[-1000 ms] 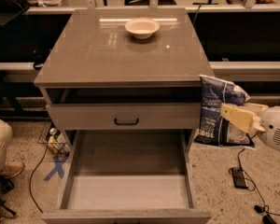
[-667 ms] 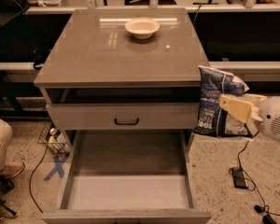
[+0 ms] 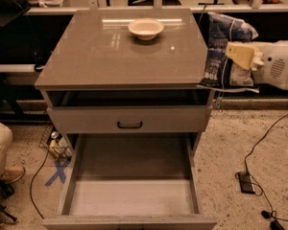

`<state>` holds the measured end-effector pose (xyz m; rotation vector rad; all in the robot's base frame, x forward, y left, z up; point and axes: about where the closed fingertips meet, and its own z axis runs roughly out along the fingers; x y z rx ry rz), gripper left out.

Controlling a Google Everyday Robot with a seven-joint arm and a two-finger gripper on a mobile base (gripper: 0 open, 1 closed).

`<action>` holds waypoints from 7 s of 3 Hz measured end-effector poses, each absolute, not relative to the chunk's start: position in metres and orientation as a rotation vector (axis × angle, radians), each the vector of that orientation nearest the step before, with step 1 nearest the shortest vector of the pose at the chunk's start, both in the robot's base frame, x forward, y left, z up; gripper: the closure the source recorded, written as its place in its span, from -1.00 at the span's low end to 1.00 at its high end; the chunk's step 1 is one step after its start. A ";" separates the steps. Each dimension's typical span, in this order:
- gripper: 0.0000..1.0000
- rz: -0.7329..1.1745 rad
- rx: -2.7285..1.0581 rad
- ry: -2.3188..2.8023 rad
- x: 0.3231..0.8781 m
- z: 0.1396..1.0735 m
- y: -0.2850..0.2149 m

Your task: Pick blue chip bag from middle drawer and place on counter

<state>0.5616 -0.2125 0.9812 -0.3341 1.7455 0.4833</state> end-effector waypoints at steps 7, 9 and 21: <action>1.00 0.471 -0.428 1.984 0.721 0.947 -0.094; 1.00 0.484 -0.459 1.990 0.743 0.944 -0.066; -1.00 0.626 -0.906 1.991 0.724 0.922 0.054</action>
Offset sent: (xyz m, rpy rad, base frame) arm 0.1122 0.0645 0.0119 -0.1095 0.0981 -0.0296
